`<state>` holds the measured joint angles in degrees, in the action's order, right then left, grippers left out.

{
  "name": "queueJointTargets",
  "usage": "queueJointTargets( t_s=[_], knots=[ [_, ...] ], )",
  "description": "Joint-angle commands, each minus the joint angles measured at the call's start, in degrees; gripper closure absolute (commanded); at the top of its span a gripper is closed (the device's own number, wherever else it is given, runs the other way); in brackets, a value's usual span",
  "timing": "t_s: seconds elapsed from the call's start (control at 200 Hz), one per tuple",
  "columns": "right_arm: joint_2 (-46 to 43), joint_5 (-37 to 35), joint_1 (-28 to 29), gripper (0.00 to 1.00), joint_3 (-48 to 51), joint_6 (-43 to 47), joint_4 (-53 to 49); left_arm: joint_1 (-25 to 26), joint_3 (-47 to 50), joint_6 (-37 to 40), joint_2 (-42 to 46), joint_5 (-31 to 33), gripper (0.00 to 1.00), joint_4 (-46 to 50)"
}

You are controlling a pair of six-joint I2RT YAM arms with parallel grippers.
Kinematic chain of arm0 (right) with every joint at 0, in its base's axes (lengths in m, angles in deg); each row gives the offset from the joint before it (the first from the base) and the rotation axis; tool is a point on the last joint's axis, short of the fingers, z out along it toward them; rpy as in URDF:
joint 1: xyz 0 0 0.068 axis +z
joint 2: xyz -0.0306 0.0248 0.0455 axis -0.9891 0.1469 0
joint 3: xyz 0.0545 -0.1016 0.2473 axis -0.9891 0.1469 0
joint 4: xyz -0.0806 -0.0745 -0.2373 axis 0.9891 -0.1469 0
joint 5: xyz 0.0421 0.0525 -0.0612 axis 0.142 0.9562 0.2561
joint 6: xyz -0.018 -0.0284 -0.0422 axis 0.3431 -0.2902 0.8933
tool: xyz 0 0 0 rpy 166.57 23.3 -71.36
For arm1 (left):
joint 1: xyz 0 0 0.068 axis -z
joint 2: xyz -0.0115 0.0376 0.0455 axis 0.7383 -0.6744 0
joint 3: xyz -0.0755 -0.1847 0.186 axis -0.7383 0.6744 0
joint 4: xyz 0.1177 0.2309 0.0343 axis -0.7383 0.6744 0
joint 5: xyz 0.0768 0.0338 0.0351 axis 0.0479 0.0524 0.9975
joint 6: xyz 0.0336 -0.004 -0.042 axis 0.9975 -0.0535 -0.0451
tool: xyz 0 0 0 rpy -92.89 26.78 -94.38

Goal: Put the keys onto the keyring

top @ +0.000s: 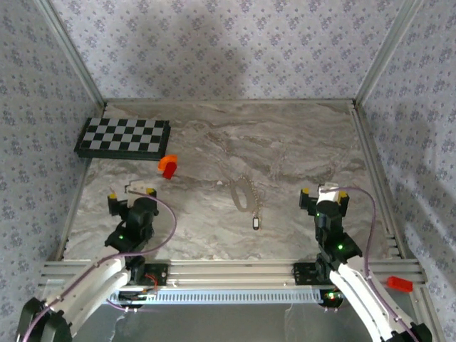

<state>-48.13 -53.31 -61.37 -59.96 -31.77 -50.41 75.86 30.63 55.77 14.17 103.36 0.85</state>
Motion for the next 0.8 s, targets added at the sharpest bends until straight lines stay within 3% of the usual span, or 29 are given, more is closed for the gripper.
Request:
queueJointTargets(
  t_s=[0.0,0.17,0.39,0.6,0.8],
  knots=[
    [2.64,1.53,-1.10,0.01,0.22,0.38,7.14,-3.77,0.53,0.74,2.56,-4.43,0.00,-5.05],
    [8.94,3.30,-2.37,0.01,1.70,1.68,17.59,-9.51,1.29,-0.54,0.95,-9.19,0.01,-9.10],
    [21.42,3.49,-4.30,0.00,1.86,1.66,31.62,-15.48,0.25,-1.25,-8.52,-14.87,0.00,-16.79],
    [30.33,5.89,-6.92,0.00,1.14,1.32,40.39,-18.29,0.27,-1.89,-19.50,-14.82,0.00,-30.33],
    [38.78,6.50,-7.82,0.00,-1.14,2.97,46.25,-21.75,-1.42,-3.82,-27.63,-17.17,0.00,-36.65]
  ],
)
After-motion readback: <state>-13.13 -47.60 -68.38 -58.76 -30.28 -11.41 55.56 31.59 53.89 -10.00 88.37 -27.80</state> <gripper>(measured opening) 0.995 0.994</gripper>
